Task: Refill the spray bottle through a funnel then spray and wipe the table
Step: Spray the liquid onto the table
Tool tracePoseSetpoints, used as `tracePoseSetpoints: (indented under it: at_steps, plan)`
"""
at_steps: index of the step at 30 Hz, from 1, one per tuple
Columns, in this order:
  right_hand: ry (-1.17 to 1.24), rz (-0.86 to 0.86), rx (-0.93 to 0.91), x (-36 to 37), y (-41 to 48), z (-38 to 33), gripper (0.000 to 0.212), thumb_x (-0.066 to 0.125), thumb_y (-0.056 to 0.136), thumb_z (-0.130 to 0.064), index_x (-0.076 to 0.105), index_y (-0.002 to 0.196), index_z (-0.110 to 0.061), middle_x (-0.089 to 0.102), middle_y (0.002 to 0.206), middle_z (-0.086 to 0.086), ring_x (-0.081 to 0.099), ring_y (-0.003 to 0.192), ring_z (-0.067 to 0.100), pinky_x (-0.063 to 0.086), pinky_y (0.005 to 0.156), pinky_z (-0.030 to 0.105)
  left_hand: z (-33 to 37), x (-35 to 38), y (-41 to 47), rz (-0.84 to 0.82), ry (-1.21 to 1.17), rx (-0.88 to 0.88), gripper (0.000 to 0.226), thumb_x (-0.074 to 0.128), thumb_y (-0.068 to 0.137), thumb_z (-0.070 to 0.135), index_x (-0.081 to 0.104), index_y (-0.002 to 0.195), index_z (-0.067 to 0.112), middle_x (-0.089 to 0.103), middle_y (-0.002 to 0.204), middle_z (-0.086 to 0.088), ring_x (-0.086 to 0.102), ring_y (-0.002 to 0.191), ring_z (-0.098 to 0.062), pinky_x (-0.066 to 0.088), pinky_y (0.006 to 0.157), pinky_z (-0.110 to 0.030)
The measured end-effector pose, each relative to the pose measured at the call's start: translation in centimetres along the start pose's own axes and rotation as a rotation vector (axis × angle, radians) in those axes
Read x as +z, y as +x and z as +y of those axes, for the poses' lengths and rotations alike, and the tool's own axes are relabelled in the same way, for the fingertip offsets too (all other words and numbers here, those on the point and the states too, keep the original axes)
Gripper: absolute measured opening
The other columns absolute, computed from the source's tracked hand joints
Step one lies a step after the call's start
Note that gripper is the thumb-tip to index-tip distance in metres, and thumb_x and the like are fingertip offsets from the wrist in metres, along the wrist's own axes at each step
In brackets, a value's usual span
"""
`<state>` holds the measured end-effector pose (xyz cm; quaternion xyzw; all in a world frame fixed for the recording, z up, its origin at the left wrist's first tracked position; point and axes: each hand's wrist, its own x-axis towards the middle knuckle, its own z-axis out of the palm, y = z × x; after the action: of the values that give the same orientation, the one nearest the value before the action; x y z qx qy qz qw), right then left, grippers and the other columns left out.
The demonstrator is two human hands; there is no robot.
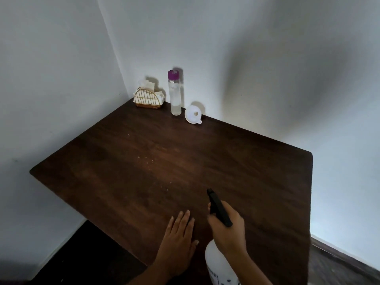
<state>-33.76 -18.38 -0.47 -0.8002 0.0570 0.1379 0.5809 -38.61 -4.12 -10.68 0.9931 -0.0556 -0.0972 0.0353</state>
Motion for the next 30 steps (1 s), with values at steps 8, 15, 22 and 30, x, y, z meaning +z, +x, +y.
tracePoseSetpoints:
  at_steps: [8, 15, 22, 30]
  plan:
    - [0.051, 0.115, 0.051, -4.1, -2.1, 2.1, 0.027, 0.063, 0.079, -0.005, 0.063, 0.07, -0.031, 0.063, 0.059, -0.004, 0.054, 0.044, 0.007, 0.044, 0.044, 0.017, 1.7, -0.1, -0.3, -0.024, 0.046, -0.018, 0.059, 0.037, 0.078, 0.054, 0.063, 0.116, 0.017, 0.06, 0.128, -0.004, 0.057, 0.117, -0.02, 0.026, 0.104, -0.037]
    - [0.009, 0.111, 0.078, -4.7, -3.3, 2.5, 0.02, 0.064, 0.079, -0.011, 0.063, 0.079, -0.031, 0.064, 0.066, -0.001, 0.055, 0.047, 0.004, 0.043, 0.047, 0.02, 2.1, -0.6, -0.1, -0.005, -0.028, -0.02, 0.062, 0.059, 0.077, 0.053, 0.055, 0.127, 0.015, 0.049, 0.139, -0.006, 0.048, 0.127, -0.026, 0.04, 0.101, -0.044]
    - [-0.032, 0.146, 0.095, -4.7, -3.9, 2.7, 0.017, 0.062, 0.082, -0.015, 0.059, 0.068, -0.024, 0.06, 0.059, 0.0, 0.052, 0.045, 0.006, 0.044, 0.048, 0.024, 1.5, 0.6, 0.5, -0.042, -0.095, 0.019, 0.066, 0.029, 0.093, 0.051, 0.008, 0.147, 0.02, -0.003, 0.158, -0.001, -0.006, 0.144, -0.019, -0.004, 0.115, -0.037]
    - [-0.089, 0.111, 0.072, -4.2, -4.2, 2.1, 0.021, 0.065, 0.081, -0.015, 0.061, 0.09, -0.033, 0.066, 0.074, -0.002, 0.062, 0.062, 0.013, 0.052, 0.057, 0.027, 1.0, 0.6, 0.6, -0.067, -0.091, 0.032, 0.066, 0.029, 0.093, 0.051, 0.007, 0.147, 0.021, -0.004, 0.158, 0.0, -0.006, 0.144, -0.018, -0.003, 0.115, -0.036]
